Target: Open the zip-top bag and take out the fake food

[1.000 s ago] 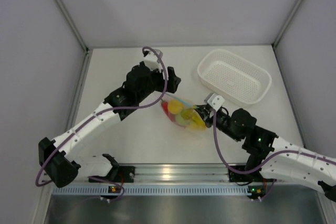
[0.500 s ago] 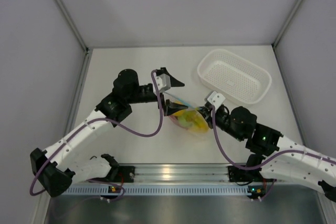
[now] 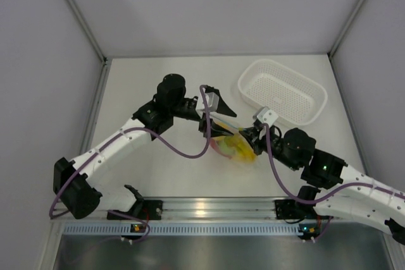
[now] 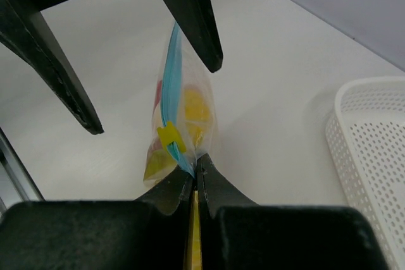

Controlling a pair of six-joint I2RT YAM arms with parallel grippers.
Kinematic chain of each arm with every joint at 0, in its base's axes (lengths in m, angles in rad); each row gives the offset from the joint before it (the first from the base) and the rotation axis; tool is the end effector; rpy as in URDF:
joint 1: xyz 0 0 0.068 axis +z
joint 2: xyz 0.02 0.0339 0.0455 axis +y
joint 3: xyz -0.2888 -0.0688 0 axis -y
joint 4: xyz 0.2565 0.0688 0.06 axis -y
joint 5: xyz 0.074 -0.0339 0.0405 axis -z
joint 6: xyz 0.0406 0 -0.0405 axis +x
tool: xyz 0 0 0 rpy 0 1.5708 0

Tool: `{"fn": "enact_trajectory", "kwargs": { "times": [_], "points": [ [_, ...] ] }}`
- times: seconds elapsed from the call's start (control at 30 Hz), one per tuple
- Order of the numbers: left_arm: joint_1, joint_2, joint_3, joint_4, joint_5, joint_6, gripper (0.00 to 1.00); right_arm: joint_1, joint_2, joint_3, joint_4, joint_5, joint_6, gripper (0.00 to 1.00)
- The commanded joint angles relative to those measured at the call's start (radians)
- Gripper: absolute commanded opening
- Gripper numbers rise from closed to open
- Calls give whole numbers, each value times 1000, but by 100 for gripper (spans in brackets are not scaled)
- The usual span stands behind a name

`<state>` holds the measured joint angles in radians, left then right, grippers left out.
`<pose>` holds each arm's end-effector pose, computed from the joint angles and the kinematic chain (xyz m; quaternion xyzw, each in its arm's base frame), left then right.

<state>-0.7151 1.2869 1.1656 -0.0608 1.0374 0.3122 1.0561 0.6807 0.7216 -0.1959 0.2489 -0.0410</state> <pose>0.1991 -0.2192 0.4021 0.6042 0.4254 -0.4845 0.4682 0.0882 0.1356 0.3482 -0.3242 0.6853 0.2312 0.6097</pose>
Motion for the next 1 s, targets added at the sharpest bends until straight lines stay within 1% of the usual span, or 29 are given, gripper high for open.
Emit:
{"fn": "enact_trajectory", "kwargs": {
  "times": [0.0,0.03,0.1,0.13,0.33,0.43,0.47,0.5,0.57,0.67,0.73,0.77,0.83,0.9,0.97],
  "points": [
    [-18,37,63,15,46,5,65,1,-6,55,35,-5,21,0],
    [-24,52,72,15,36,4,57,1,-7,53,33,-7,23,0],
    [-35,69,81,15,16,-2,46,2,-7,52,35,-10,27,0],
    [-38,83,85,15,16,-7,43,1,-7,53,33,-8,27,0],
    [-52,121,103,15,20,-15,44,1,-6,59,30,-5,33,0],
    [-58,138,114,15,23,-18,42,2,-3,62,27,-2,33,0],
    [-61,143,115,15,26,-19,33,1,-1,64,26,1,33,0],
    [-61,149,120,16,24,-19,31,1,-1,64,26,3,33,0],
    [-63,152,120,15,18,-19,20,2,-6,62,29,3,33,0],
    [-63,150,120,15,1,-21,0,1,-6,61,27,6,33,0],
    [-63,149,114,16,-22,-16,0,1,-18,49,42,7,33,0],
    [-61,147,112,15,-30,-10,0,2,-24,39,58,1,64,0],
    [-61,149,111,-5,-45,14,0,1,-61,1,116,0,76,0],
    [-57,153,114,-49,-34,48,0,1,-89,-39,166,26,101,0],
    [-38,157,108,-60,-19,54,0,1,-119,-56,179,55,112,0]
  ]
}}
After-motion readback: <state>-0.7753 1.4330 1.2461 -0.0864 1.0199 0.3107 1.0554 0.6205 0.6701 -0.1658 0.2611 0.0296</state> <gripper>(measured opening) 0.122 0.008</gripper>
